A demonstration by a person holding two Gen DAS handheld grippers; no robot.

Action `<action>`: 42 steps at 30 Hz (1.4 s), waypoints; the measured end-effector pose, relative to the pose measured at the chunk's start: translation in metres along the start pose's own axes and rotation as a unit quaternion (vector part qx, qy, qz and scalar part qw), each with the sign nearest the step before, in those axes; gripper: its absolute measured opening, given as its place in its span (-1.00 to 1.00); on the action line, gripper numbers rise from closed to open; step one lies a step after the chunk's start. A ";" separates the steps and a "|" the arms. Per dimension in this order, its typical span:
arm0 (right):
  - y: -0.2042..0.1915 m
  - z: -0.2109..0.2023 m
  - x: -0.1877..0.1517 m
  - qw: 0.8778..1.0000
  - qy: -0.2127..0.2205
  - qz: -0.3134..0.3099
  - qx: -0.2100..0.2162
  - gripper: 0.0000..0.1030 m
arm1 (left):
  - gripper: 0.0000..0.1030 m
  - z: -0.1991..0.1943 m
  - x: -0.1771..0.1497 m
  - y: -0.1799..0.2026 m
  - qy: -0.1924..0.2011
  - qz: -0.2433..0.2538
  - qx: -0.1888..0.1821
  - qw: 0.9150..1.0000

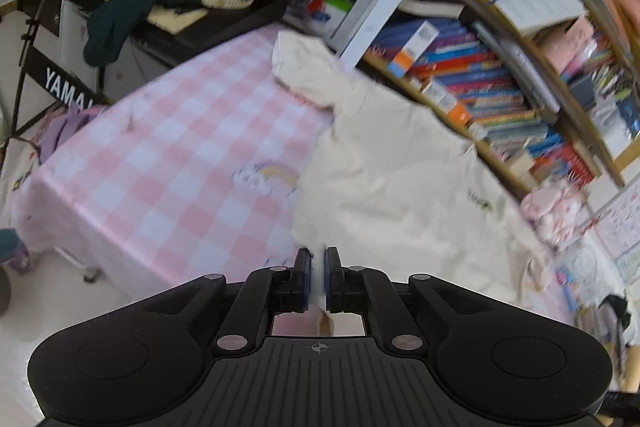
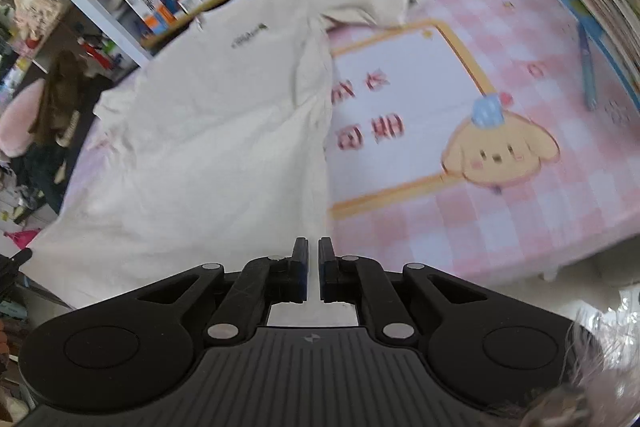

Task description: Fold clothes

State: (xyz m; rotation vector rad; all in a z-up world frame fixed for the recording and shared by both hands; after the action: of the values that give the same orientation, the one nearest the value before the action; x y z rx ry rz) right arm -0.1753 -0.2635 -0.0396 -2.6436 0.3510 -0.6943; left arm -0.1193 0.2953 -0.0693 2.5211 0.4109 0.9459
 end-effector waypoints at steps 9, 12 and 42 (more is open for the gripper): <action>0.010 0.006 -0.024 0.999 0.002 -0.008 -0.032 -0.79 | -0.80 0.010 -0.028 -0.044 -0.036 -0.003 0.081 0.996; 0.009 0.013 -0.028 0.999 0.005 -0.019 -0.047 -0.30 | -0.74 0.006 -0.027 -0.051 -0.037 0.008 0.100 0.994; -0.010 0.055 -0.025 0.978 -0.001 -0.159 -0.136 -0.95 | -0.95 0.044 -0.051 -0.011 -0.063 0.141 0.131 0.979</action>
State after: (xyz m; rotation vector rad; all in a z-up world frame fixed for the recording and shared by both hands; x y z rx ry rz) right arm -0.1666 -0.2301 -0.0902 -2.9986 0.0175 -0.7899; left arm -0.1279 0.2717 -0.1331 2.9186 0.1480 0.8722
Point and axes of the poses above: each gripper's, at about its wrist camera, not at the fingertips, and z roughly the way its jaws point, y to its right, x to its top, the point moved 6 cm from there along z, roughly the way its jaws point, and after that the axes turned 2 degrees about -y, right-handed, at the moved point
